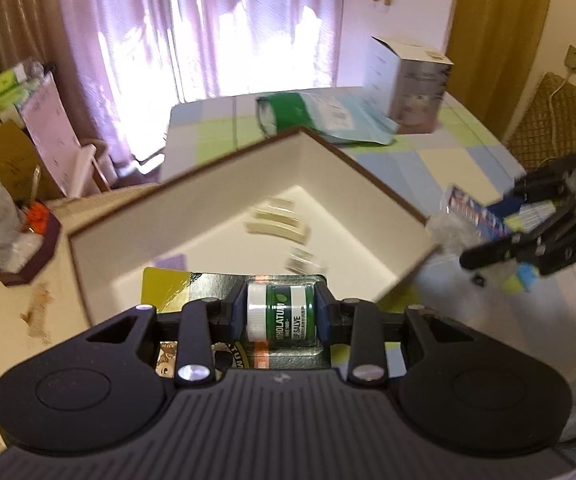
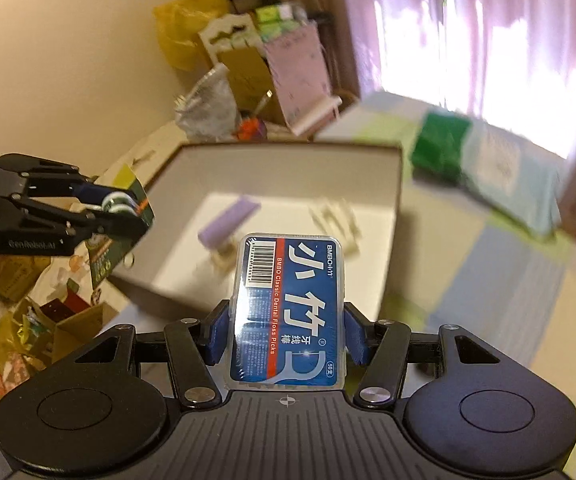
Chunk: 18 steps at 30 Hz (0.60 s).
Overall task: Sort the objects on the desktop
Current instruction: 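Carry the floss box and ointment card over the brown box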
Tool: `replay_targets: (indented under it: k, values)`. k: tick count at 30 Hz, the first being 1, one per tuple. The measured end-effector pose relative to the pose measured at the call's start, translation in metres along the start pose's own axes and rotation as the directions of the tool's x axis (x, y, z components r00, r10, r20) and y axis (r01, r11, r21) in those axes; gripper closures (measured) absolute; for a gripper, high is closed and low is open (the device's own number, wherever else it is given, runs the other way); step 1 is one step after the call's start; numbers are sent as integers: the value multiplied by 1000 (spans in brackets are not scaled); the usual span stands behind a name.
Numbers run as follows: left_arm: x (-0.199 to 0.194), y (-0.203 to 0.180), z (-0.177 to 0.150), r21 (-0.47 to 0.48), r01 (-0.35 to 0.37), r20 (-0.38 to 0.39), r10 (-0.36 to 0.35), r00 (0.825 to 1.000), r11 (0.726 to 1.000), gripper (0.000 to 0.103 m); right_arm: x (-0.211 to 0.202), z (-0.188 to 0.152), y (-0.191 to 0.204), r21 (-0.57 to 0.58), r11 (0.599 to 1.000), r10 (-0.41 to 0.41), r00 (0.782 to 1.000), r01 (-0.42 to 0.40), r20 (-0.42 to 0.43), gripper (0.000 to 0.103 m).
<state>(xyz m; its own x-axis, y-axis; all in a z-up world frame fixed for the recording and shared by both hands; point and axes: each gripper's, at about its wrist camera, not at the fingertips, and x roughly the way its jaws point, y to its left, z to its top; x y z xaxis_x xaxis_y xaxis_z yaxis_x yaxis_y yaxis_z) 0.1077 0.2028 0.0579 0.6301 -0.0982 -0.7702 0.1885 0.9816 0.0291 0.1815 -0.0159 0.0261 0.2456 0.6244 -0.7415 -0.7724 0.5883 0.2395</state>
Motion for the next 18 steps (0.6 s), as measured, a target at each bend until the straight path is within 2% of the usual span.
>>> replay_targets:
  k: [5, 10, 18]
  values:
    - [18, 28, 12, 9, -34, -9, 35, 999, 999, 73, 33, 30, 6, -60, 998, 17, 1000, -17, -12, 44]
    - [44, 47, 17, 21, -24, -50, 25, 998, 1000, 73, 76, 43, 12, -128, 991, 28, 996, -38, -80, 44]
    - [92, 43, 13, 14, 87, -129, -85, 988, 996, 73, 123, 34, -6, -159, 987, -62, 971, 25, -229, 44]
